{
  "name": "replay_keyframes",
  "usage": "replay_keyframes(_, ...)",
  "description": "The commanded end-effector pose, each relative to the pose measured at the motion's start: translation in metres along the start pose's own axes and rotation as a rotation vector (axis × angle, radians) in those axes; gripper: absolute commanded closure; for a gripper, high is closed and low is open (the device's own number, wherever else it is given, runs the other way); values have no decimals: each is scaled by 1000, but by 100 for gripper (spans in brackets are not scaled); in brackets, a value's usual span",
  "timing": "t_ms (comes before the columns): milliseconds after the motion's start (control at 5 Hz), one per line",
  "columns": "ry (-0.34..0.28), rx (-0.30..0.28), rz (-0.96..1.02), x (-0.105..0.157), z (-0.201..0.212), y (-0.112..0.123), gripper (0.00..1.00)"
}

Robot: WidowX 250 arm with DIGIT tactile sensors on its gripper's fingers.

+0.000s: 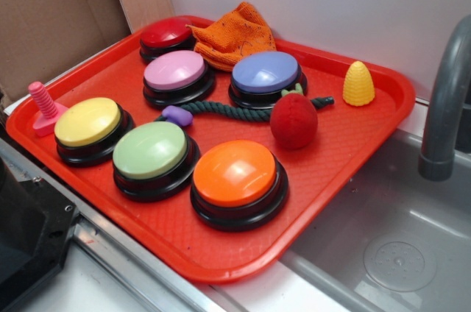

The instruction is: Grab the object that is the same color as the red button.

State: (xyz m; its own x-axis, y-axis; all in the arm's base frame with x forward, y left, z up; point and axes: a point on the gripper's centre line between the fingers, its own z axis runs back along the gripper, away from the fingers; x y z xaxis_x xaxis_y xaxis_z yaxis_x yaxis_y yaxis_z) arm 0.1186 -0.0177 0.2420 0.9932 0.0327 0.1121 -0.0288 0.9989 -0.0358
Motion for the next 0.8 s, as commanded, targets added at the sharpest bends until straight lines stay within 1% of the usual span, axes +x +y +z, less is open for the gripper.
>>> replay_keyframes(0, 0, 0, 0, 0, 0, 0, 0)
replay_keyframes(200, -73, -36, 117, 19, -8, -14, 0)
replay_keyframes(400, -92, -38, 263, 38, -20, -26, 0)
replay_keyframes(600, -129, -54, 413, 56, -37, -41, 0)
